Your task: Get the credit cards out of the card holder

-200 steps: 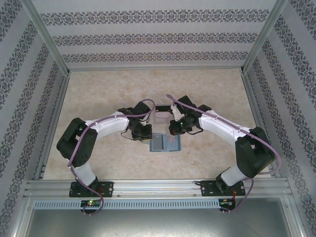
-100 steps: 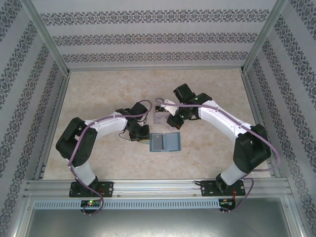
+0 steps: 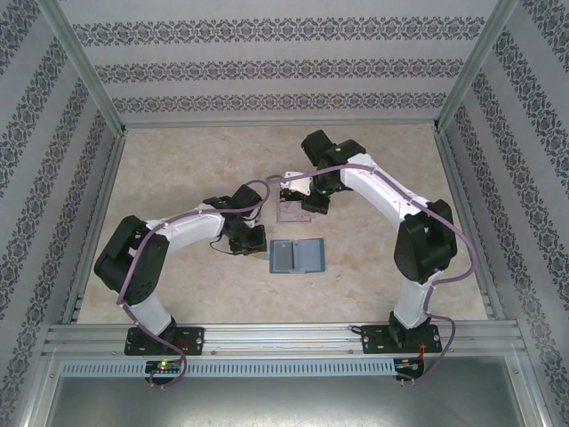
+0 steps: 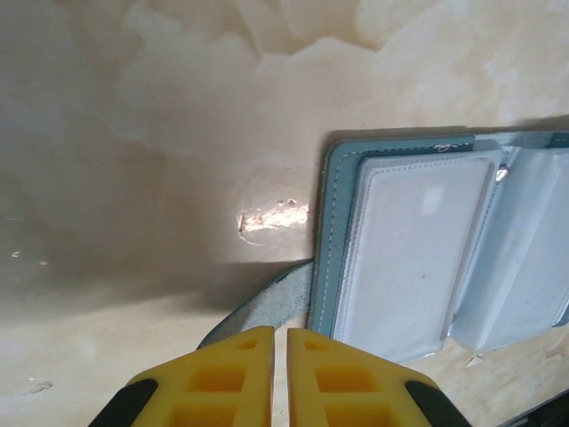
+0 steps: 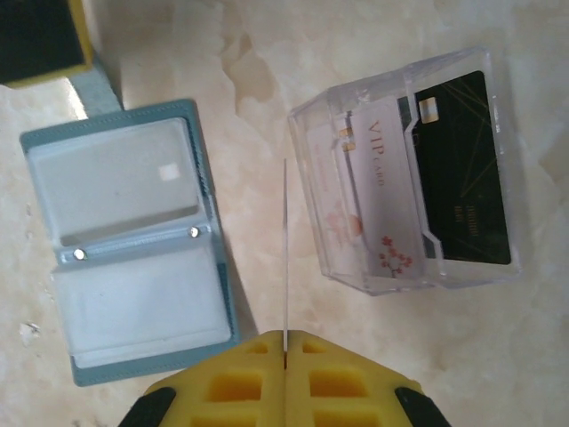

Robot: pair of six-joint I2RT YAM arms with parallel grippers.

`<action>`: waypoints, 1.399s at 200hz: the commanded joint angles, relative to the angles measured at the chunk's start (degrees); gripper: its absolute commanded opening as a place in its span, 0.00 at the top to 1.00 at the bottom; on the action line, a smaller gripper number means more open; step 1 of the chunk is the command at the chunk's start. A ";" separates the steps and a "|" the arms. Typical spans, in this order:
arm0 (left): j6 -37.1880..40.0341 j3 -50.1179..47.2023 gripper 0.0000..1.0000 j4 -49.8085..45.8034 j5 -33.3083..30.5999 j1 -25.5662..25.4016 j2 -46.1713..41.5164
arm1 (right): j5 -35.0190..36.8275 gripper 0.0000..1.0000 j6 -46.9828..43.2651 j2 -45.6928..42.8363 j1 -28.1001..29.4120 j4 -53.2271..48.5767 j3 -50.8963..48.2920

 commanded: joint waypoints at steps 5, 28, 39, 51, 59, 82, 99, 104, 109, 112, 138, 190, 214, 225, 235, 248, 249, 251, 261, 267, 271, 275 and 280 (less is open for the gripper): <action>0.04 -1.34 0.88 -0.15 -1.17 0.96 -2.04 | 2.00 1.00 -4.61 3.70 -0.66 -6.38 5.80; -0.41 -2.05 0.88 0.20 -1.33 1.33 -2.46 | 2.49 1.00 -5.39 7.17 -0.33 -7.82 10.08; -0.68 -2.15 0.88 0.35 -1.20 1.31 -2.38 | 3.00 1.00 -5.98 9.06 0.01 -8.77 12.26; -0.86 -2.03 0.88 0.46 -0.94 1.34 -2.20 | 3.67 1.00 -6.64 11.08 0.27 -9.98 14.88; -1.00 -1.94 0.88 0.51 -1.05 1.35 -2.16 | 3.97 1.00 -7.06 12.31 0.38 -10.71 16.67; -1.27 -1.85 0.88 0.55 -1.25 1.41 -2.03 | 4.59 1.00 -7.98 15.53 0.56 -12.41 21.02; -1.38 -1.98 0.88 0.55 -1.21 1.44 -1.77 | 5.07 1.00 -8.64 17.89 0.82 -13.45 23.99; -1.39 -1.93 0.88 0.56 -1.16 1.51 -1.69 | 5.12 1.00 -8.86 18.53 0.82 -13.78 24.77; -1.45 -1.93 0.88 0.55 -1.16 1.53 -1.67 | 5.12 1.00 -9.06 19.26 0.91 -14.26 25.58; -1.40 -1.94 0.88 0.55 -1.11 1.51 -1.61 | 5.12 1.00 -9.24 19.69 0.96 -14.58 26.05; -1.62 -2.06 0.88 0.51 -1.26 1.64 -1.50 | 5.27 1.00 -9.61 22.68 1.25 -16.56 29.11; -1.62 -2.40 0.88 0.16 -1.42 2.10 -1.76 | 4.16 1.00 -9.79 25.56 1.78 -18.07 29.92; -1.72 -2.58 0.88 0.16 -1.43 2.16 -1.85 | 3.79 1.00 -9.63 26.53 2.03 -18.49 29.91; -1.75 -2.61 0.88 0.17 -1.38 2.18 -1.89 | 3.47 1.00 -9.47 26.90 2.13 -18.73 29.87; -1.82 -2.77 0.88 0.20 -1.37 2.29 -1.94 | 2.99 0.99 -9.42 27.41 2.21 -19.10 29.87; -1.83 -2.86 0.88 0.41 -1.32 2.26 -1.85 | 2.72 0.99 -9.47 27.95 2.29 -19.40 29.88; -1.88 -2.91 0.88 0.44 -1.30 2.29 -1.85 | 2.69 0.99 -9.44 28.00 2.30 -19.44 29.92; -1.91 -2.83 0.88 0.39 -1.28 2.25 -1.85 | 2.71 0.98 -9.43 28.03 2.31 -19.57 29.88; -1.87 -2.77 0.88 0.38 -1.21 2.32 -1.70 | 2.66 0.98 -9.40 28.34 2.33 -19.75 29.96; -1.83 -2.69 0.88 0.19 -1.20 2.30 -1.67 | 2.58 0.97 -9.33 28.39 2.36 -19.69 29.87; -1.83 -2.69 0.88 0.28 -1.24 2.30 -1.67 | 2.64 0.96 -9.22 28.54 2.40 -19.69 29.87; -1.83 -2.63 0.88 0.31 -1.22 2.32 -1.65 | 2.62 0.95 -9.21 28.54 2.33 -19.74 29.87; -1.83 -2.68 0.88 0.21 -1.19 2.30 -1.67 | 2.63 0.94 -9.16 28.50 2.39 -19.75 29.94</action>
